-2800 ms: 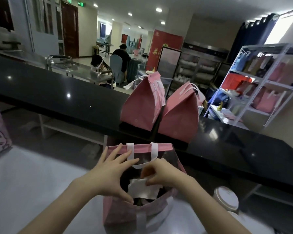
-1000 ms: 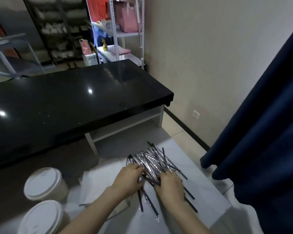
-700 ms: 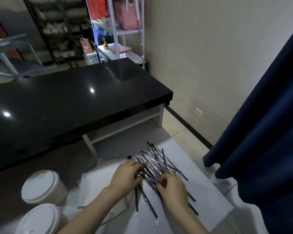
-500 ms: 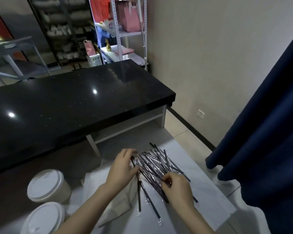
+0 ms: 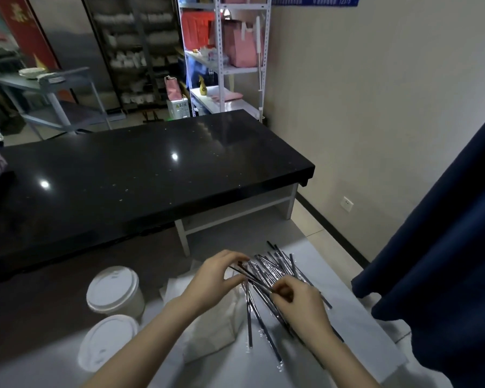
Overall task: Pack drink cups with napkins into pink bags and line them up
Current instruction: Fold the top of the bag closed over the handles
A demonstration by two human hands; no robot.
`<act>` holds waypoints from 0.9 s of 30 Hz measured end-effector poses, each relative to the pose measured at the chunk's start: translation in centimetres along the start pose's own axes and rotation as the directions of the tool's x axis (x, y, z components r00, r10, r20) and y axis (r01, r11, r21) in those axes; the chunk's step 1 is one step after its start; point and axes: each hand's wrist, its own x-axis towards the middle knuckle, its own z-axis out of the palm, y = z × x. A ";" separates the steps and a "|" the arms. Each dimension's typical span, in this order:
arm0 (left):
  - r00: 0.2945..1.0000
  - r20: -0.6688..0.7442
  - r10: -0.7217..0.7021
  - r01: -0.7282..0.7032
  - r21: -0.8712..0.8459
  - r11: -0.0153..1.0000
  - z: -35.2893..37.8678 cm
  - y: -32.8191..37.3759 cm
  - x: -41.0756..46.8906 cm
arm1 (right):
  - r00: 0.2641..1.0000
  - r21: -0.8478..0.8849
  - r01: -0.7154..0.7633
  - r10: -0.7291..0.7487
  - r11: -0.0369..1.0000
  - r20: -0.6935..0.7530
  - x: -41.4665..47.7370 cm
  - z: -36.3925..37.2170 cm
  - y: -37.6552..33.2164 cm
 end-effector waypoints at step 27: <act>0.585 -0.793 -0.172 0.373 0.074 0.925 -36.6 -5.9 -40.6 | 0.447 0.123 0.841 -0.804 0.527 0.393 -14.9 20.4 -44.1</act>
